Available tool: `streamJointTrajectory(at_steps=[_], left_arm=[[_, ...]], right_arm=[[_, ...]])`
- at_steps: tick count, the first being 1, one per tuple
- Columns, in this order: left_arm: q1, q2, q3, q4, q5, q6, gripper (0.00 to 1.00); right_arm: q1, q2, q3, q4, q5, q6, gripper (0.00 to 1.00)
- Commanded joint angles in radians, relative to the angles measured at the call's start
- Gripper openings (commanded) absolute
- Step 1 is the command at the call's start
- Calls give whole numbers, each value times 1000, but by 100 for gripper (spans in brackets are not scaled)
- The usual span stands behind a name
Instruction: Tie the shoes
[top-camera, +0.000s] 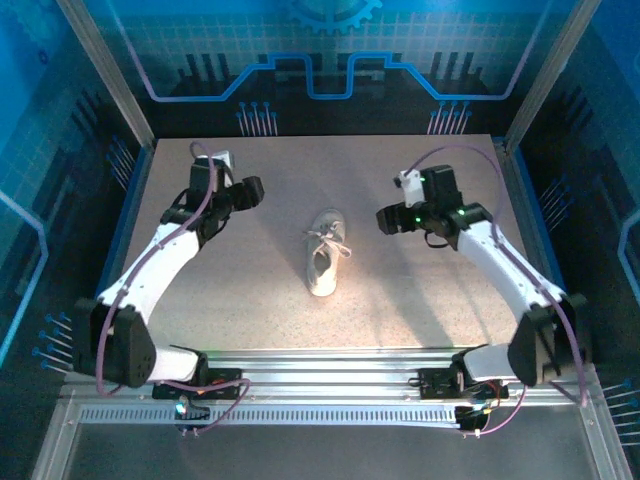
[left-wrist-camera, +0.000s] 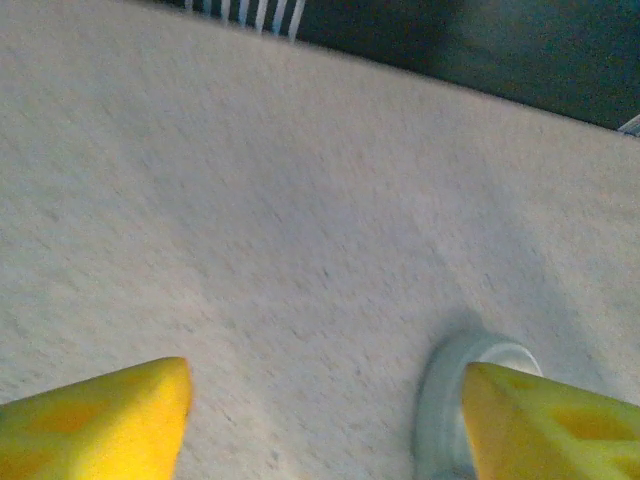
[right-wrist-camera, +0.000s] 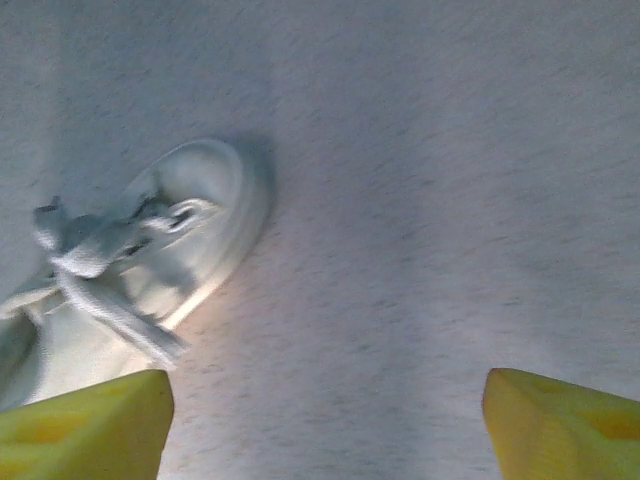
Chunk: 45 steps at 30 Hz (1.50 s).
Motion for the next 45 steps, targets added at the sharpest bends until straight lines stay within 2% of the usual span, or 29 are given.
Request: streamJointTrajectory(at_steps=[1, 3, 5, 8, 12, 14, 18, 19, 23, 25, 27, 29, 31, 32, 45], left_arm=[[6, -80, -95, 26, -153, 225, 90], [10, -131, -163, 77, -219, 263, 99], [13, -176, -258, 167, -222, 332, 99], [16, -222, -421, 341, -142, 389, 99], [21, -214, -561, 457, -101, 325, 99], [24, -186, -608, 512, -100, 300, 99], [29, -90, -672, 691, -86, 328, 99], [30, -71, -668, 718, -84, 344, 99], [55, 12, -682, 915, -31, 390, 99], [74, 55, -682, 995, -5, 386, 99], [107, 118, -686, 1072, 41, 348, 99], [126, 173, -692, 1131, 39, 326, 99], [146, 235, -700, 1215, 84, 326, 99], [158, 215, -687, 1155, 87, 306, 99], [173, 222, -670, 1135, 92, 285, 99]], right_arm=[[-46, -82, -116, 94, 198, -28, 91], [-77, -130, -200, 188, 249, -24, 98], [-107, -162, -301, 306, 282, -13, 100], [-148, -185, -450, 524, 266, -35, 100], [-169, -167, -595, 743, 280, -49, 100], [-178, -139, -626, 810, 264, -48, 100], [-188, -49, -716, 1103, 223, -33, 100], [-189, -33, -718, 1130, 213, -30, 100], [-192, 68, -721, 1307, 138, -69, 100], [-198, 139, -723, 1368, 152, -57, 100], [-199, 229, -760, 1533, 140, -63, 100], [-202, 202, -749, 1454, 155, -49, 100], [-205, 218, -709, 1411, 206, -30, 100], [-204, 207, -690, 1348, 218, -23, 100], [-189, 217, -689, 1367, 208, -49, 100]])
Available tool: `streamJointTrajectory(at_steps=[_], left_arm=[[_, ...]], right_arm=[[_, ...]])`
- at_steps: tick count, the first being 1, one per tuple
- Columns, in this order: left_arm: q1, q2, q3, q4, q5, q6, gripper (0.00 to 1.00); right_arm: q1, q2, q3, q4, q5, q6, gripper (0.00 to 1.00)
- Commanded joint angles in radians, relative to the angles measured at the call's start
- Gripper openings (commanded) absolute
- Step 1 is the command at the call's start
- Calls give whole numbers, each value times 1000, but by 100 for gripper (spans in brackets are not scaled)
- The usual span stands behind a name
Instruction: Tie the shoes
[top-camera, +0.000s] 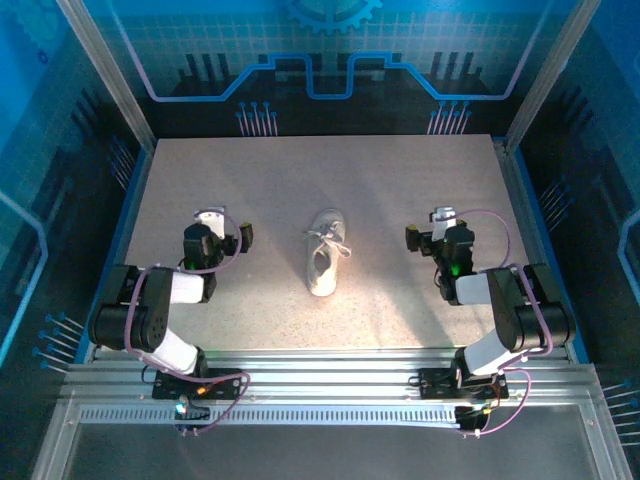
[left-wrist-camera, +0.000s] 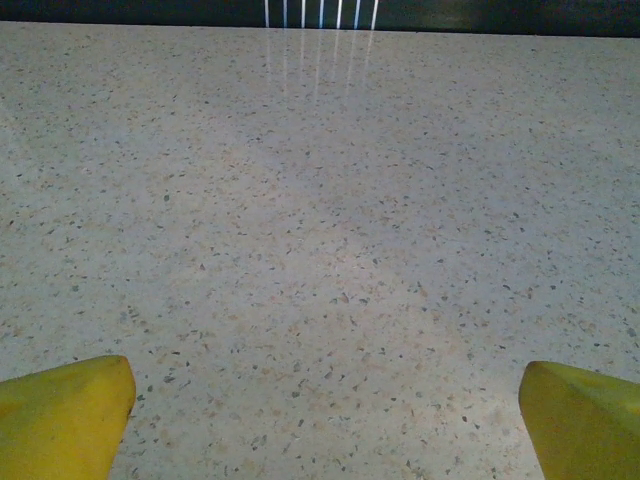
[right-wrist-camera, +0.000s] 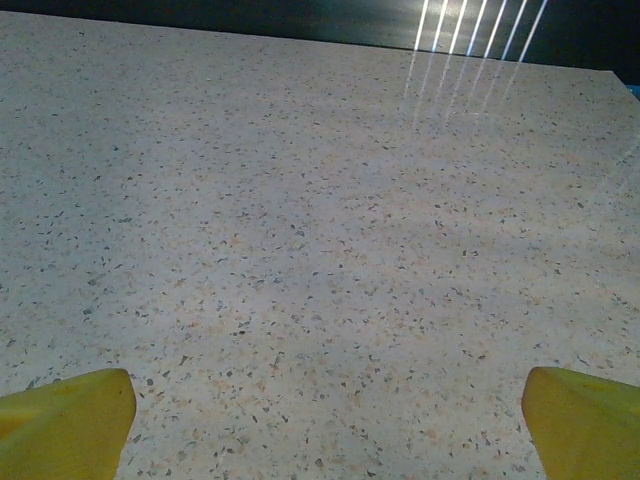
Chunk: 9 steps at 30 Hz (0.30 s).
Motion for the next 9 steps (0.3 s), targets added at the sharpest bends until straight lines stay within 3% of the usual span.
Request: streamJointTrajectory(at_steps=[1, 9], left_arm=[[7, 1, 5, 38, 24, -18, 99], [7, 1, 4, 38, 24, -17, 99]], right_arm=[[4, 2, 17, 32, 17, -10, 100], [-22, 1, 28, 8, -65, -7, 100]])
